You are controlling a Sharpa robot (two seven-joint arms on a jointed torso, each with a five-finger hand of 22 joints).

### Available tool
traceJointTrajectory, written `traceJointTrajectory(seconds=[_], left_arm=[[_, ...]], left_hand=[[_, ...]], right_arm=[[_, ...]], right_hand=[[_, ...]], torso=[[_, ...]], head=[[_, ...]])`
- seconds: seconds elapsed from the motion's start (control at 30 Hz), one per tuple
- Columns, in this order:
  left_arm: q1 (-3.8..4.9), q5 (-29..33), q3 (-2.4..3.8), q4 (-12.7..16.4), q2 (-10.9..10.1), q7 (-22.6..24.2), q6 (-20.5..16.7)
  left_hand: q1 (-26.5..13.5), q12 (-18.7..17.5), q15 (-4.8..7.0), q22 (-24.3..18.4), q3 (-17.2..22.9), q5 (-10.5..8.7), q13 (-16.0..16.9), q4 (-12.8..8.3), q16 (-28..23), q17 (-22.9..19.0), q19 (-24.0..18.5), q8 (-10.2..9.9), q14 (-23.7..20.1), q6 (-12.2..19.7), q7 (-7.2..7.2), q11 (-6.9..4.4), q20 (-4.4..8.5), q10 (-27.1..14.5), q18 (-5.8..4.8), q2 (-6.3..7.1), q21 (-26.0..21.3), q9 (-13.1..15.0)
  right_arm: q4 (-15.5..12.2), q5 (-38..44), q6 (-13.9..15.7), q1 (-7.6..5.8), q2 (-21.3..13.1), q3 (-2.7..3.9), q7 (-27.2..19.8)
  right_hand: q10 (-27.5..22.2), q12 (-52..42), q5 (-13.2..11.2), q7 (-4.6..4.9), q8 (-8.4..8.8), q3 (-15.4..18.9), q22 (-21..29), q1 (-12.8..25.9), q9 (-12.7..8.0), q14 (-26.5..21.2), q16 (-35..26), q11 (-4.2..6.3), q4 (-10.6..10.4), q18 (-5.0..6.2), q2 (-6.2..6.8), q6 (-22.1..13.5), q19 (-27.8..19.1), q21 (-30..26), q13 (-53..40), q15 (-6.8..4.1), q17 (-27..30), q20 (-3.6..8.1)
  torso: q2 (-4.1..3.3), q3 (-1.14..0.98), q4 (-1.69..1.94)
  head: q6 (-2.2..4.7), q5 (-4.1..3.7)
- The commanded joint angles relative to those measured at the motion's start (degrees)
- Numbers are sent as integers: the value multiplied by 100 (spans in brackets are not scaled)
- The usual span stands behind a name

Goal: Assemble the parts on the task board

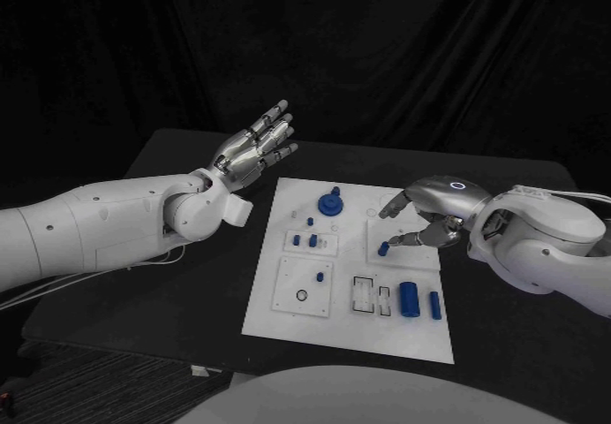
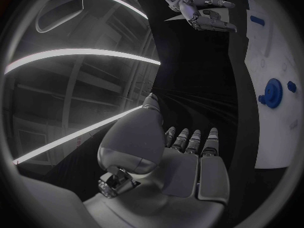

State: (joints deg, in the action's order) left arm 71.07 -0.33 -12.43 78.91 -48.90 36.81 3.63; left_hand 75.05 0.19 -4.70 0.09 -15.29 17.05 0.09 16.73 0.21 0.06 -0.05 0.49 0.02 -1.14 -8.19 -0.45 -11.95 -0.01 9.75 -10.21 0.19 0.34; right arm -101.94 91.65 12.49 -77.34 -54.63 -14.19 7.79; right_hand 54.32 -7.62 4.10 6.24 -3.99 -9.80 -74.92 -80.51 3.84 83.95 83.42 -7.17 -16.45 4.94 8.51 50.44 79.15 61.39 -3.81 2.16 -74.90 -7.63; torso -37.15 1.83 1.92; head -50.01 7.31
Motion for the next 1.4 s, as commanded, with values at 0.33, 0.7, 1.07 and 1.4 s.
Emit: traceJointTrajectory(seconds=[0.33,0.7,1.07,1.4], left_arm=[[-64,23,6,15,12,108,-127],[-85,23,6,2,5,92,-94],[-101,23,6,6,-2,111,-95],[-114,23,6,17,-9,92,-59]], left_hand=[[-229,-19,86,-9,-87,-273,-9,0,-21,-6,5,-33,-2,54,-384,-317,57,1,46,-23,-19,-18],[-107,-19,56,-9,-38,-82,-9,-19,-21,-6,5,-33,-2,49,-304,-233,67,1,46,-43,-19,-17],[54,-19,269,-9,-7,140,-9,-8,-21,-6,5,-5,-2,-75,40,-141,227,1,50,-80,-19,10],[96,-19,239,-9,-13,184,-9,-11,-21,-6,5,26,-2,-238,425,-180,256,1,48,-93,-19,39]], right_arm=[[101,-283,-353,236,-242,0,189],[303,-285,-274,436,-50,0,85],[590,-285,-150,626,258,0,18],[728,-285,9,683,440,0,-30]], right_hand=[[172,-83,-119,60,24,111,-797,169,-7,249,29,-11,-16,41,102,-88,10,17,4,46,-503,-76],[309,-116,-85,276,21,51,-802,-230,-6,252,32,25,74,40,31,-194,30,40,5,14,-496,-53],[420,-129,325,332,-8,-68,-804,-530,3,260,39,45,300,39,-162,-117,43,41,8,-4,-498,-36],[508,-154,314,376,-76,-89,-807,-532,27,267,46,59,321,38,-215,51,53,52,8,-18,-505,-23]], torso=[[14,5,11],[16,9,16],[7,5,11],[7,10,20]], head=[[1,-72],[1,-73],[1,-70],[1,-83]])
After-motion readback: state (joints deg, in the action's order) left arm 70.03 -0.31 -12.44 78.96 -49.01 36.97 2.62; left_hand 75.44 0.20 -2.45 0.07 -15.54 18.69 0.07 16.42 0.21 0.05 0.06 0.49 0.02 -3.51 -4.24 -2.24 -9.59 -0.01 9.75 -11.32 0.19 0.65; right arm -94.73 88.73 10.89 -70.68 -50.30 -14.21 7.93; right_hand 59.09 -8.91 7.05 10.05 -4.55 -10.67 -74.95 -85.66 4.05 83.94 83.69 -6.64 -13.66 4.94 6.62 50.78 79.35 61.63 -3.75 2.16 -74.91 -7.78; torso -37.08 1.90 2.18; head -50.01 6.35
